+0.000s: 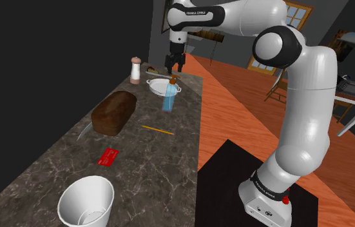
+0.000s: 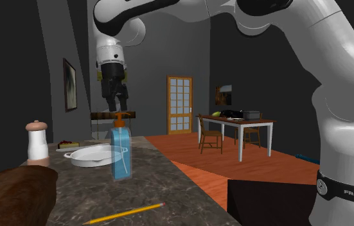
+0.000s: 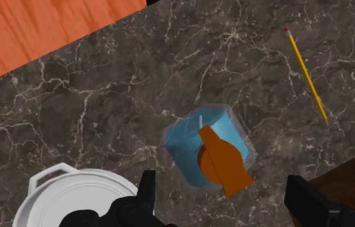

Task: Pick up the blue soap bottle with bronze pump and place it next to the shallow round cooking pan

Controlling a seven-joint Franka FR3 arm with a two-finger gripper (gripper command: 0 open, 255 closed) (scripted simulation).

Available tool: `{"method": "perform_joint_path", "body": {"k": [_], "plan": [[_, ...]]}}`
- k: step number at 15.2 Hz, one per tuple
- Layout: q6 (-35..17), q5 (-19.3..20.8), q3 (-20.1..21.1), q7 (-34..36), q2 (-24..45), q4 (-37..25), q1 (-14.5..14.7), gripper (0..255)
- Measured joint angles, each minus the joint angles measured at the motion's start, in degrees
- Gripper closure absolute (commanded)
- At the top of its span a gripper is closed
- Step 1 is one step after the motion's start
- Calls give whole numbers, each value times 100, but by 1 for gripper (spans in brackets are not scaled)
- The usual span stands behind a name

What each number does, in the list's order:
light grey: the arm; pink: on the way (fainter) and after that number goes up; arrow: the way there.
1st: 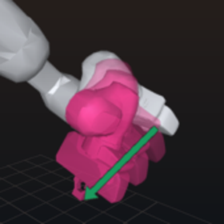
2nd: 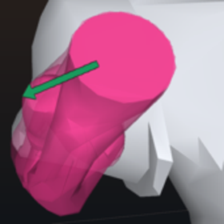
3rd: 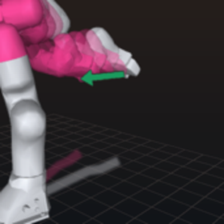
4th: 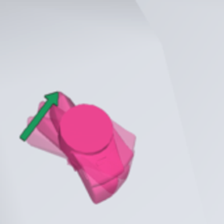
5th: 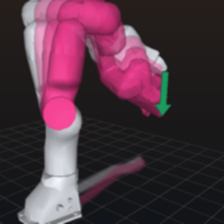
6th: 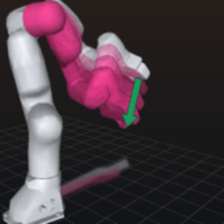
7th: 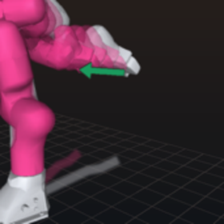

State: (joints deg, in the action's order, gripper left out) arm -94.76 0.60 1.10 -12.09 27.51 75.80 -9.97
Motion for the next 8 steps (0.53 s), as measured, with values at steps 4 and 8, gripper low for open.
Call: {"method": "perform_joint_path", "body": {"k": [4, 8], "plan": [[366, 0, 6, 19, 95, -455, 18, 0], [396, 0, 7, 23, 106, -492, 21, 0]]}}
